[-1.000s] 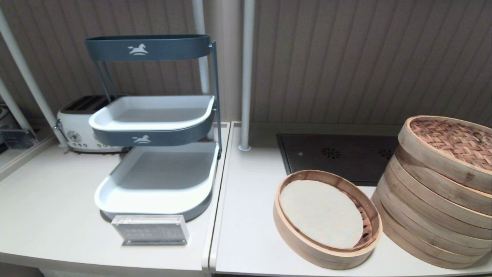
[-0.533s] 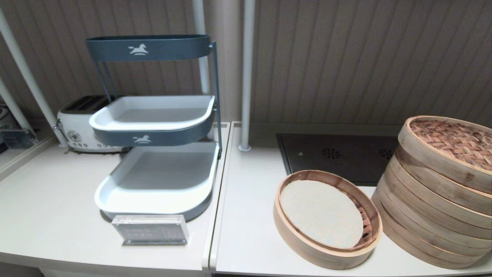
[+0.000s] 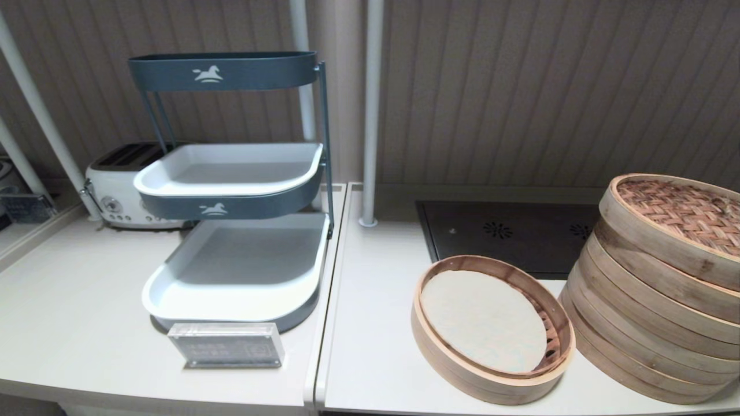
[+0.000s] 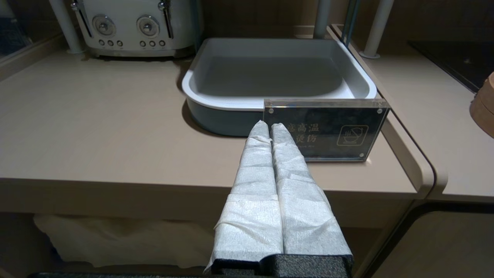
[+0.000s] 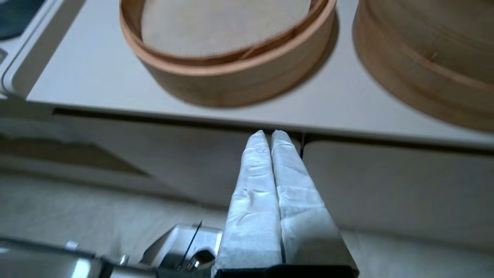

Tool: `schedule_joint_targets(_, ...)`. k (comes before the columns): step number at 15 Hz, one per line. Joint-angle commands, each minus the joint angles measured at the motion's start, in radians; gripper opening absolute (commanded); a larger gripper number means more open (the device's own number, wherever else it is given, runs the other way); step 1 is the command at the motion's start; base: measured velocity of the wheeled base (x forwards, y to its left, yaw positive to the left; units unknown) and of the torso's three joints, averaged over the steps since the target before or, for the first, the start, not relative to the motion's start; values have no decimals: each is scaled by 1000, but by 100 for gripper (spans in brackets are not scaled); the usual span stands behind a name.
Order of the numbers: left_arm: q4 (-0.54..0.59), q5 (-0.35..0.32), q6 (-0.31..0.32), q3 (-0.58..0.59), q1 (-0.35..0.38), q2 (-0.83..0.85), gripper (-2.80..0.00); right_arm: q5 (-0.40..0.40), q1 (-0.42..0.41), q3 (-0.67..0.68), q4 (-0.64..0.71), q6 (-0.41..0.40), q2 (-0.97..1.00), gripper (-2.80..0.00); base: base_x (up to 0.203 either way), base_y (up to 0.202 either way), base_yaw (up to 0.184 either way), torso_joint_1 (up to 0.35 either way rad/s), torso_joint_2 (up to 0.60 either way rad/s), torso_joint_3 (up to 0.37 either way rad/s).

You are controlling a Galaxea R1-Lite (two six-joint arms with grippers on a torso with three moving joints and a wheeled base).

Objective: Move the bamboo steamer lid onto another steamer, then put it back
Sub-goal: Pick up the steamer

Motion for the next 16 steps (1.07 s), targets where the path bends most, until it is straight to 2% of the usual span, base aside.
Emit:
schedule_joint_targets(1,-1,0,0,28,0,0,-280,-22,50,63,-108,12,-119,-280,0,0,0,0,0,0)
schedule_joint_targets(4,-2,0,0,28,0,0,-280,-88,81,75,-129,22,-216,-280,0,0,0,0,0,0)
schedule_joint_targets(6,0,0,0,28,0,0,-280,-140,84,83,-150,16,-211,-280,0,0,0,0,0,0)
schedule_joint_targets(8,-2,0,0,28,0,0,-280,-194,84,105,-233,-31,-211,-280,0,0,0,0,0,0)
schedule_joint_targets(11,-1,0,0,28,0,0,-280,-177,98,105,-215,-83,-204,-280,0,0,0,0,0,0)
schedule_joint_targets(13,-2,0,0,28,0,0,-280,-81,165,98,-207,-84,-196,-280,0,0,0,0,0,0)
schedule_joint_targets(14,0,0,0,28,0,0,-280,-91,160,98,-204,-86,-205,-280,0,0,0,0,0,0)
schedule_joint_targets(16,-2,0,0,28,0,0,-280,-197,157,98,-203,-95,-211,-280,0,0,0,0,0,0)
